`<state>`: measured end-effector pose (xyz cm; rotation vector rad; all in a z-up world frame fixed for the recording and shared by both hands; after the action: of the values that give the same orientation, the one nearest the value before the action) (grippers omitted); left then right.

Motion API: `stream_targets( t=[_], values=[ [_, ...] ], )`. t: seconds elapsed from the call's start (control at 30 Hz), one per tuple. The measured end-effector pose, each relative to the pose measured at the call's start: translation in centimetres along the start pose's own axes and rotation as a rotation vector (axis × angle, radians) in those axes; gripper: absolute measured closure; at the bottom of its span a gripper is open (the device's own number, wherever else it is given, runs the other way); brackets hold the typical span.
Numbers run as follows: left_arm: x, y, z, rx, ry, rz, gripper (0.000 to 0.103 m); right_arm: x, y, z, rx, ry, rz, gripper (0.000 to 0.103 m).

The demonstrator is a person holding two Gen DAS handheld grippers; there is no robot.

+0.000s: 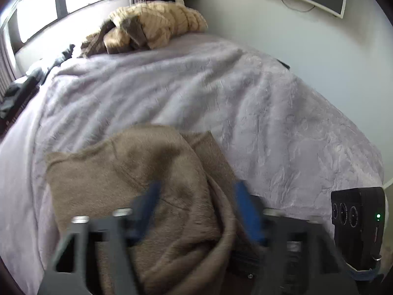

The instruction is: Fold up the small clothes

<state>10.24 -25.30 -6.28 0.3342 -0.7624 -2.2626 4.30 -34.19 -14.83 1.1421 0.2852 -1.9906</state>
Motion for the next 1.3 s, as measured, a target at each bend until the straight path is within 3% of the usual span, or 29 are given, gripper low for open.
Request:
stream_targets(
  t=[0.13,0.23,0.27,0.3,0.37,0.4,0.53,0.63,0.77,0.83,0.87,0.93,1.07,1.13,1.3],
  values=[
    [-0.9,0.4,2.5,0.063,-0.002,0.009,0.02,0.5,-0.1,0.3,0.011,0.045,-0.038,0.095],
    [-3.4,-0.3,4.3,0.093,-0.007,0.098,0.02,2.2,0.4,1.7,0.058,0.154,-0.141,0.091],
    [-4.6,-0.7,4.8,0.102,-0.001,0.136,0.02,2.6,0.6,2.2,0.072,0.217,-0.189,0.08],
    [-6.3,-1.4,5.6,0.116,0.012,0.184,0.02,2.7,0.7,2.3,0.074,0.256,-0.212,0.06],
    [-8.7,-2.6,6.5,0.133,0.049,0.236,0.02,2.5,1.2,2.7,0.068,0.359,-0.252,0.043],
    [-9.8,-3.2,6.5,0.132,0.077,0.253,0.02,2.2,1.5,2.7,0.055,0.365,-0.247,0.042],
    [-14.4,-6.8,5.5,0.063,0.173,0.342,0.02,0.7,3.4,0.9,-0.013,0.314,-0.181,0.042],
    [-16.5,-8.9,4.6,0.039,0.207,0.397,0.02,-1.1,5.2,-0.5,-0.067,0.278,-0.112,0.042],
    [-17.7,-10.6,2.8,0.008,0.213,0.437,0.02,-2.8,7.4,-2.5,-0.13,0.16,0.005,0.043],
    [-18.0,-11.0,2.1,0.003,0.198,0.459,0.02,-2.6,8.0,-3.6,-0.151,0.062,0.05,0.063],
    [-18.0,-10.9,1.9,0.004,0.196,0.464,0.02,-2.7,7.9,-3.8,-0.156,-0.004,0.095,0.089],
    [-18.0,-10.7,1.8,0.005,0.189,0.464,0.02,-3.9,7.7,-3.2,-0.121,-0.049,0.185,0.089],
    [-16.7,-9.4,2.7,0.042,0.157,0.427,0.02,-5.8,7.2,0.2,-0.007,0.02,0.261,0.089],
    [-15.7,-8.9,2.7,0.054,0.133,0.401,0.02,-5.2,7.4,1.6,0.03,0.035,0.255,0.089],
    [-14.0,-9.2,0.8,-0.002,0.148,0.339,0.02,0.0,8.7,-0.2,-0.005,-0.063,0.169,0.089]
  ],
)
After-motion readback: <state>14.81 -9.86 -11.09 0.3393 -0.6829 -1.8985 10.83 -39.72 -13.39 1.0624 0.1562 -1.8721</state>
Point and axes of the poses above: each gripper's, at about its wrist camera, not at the fingertips, and z roughly against the way its jaws point, x to its right, y to its top, the point moved 6 cm from there along -z, roughly the way its jaws point, and after that the axes turned 4 degrees about -z, right-handed, at the moved point
